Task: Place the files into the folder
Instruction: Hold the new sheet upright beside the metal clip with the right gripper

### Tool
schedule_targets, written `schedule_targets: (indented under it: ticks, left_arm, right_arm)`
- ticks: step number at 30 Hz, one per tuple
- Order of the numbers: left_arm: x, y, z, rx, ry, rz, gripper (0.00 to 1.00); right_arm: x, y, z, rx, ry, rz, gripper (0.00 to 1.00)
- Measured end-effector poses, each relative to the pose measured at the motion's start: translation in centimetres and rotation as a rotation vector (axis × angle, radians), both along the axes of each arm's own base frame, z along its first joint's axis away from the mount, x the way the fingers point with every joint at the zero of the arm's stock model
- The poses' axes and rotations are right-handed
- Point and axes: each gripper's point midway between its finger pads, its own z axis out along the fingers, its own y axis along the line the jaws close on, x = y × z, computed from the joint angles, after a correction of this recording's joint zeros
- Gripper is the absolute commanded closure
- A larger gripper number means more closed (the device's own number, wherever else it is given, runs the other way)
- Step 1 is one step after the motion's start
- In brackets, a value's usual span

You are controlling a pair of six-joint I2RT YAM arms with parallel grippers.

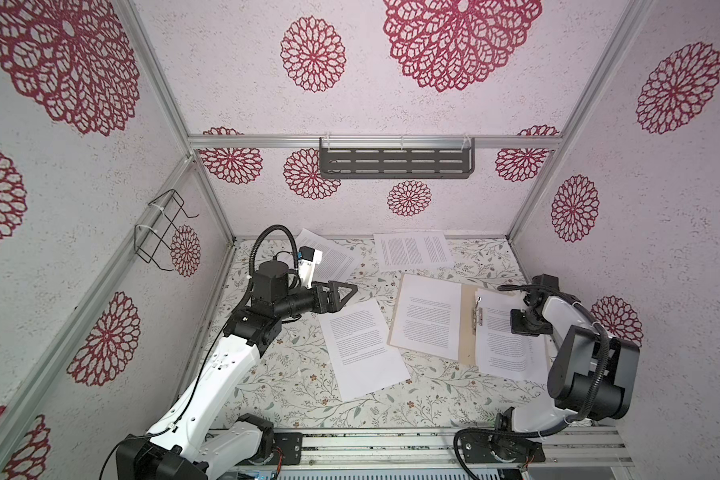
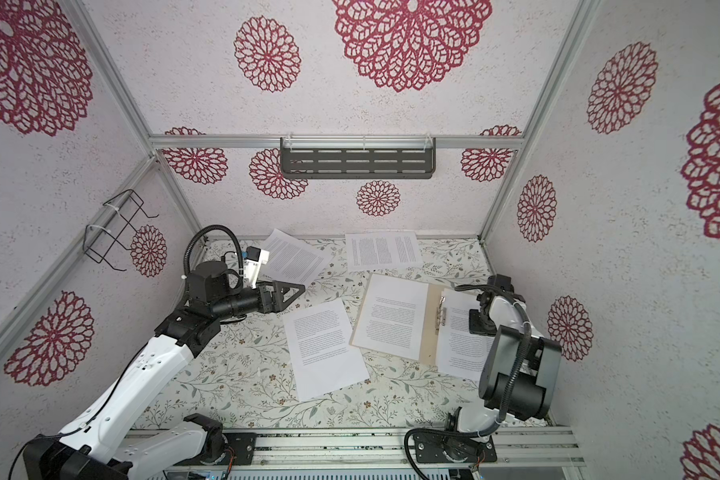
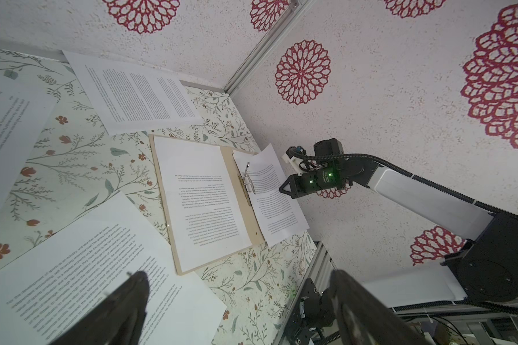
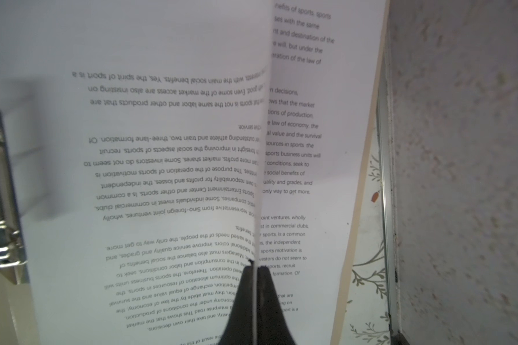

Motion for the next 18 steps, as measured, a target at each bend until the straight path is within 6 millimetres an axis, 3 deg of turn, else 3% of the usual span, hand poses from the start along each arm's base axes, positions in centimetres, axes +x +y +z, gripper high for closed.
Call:
schedule_targets:
  ticks: [10, 18]
  left_arm:
    - [0.0, 0.0, 0.0, 0.000, 0.000, 0.000, 0.03]
    - [0.0, 0.0, 0.0, 0.000, 0.001, 0.000, 0.03]
  right_arm:
    - [1.1, -1.5, 1.8, -0.012, -0.052, -0.040, 1.00]
    - [1.2, -1.3, 1.8, 0.002, -0.060, -0.038, 1.00]
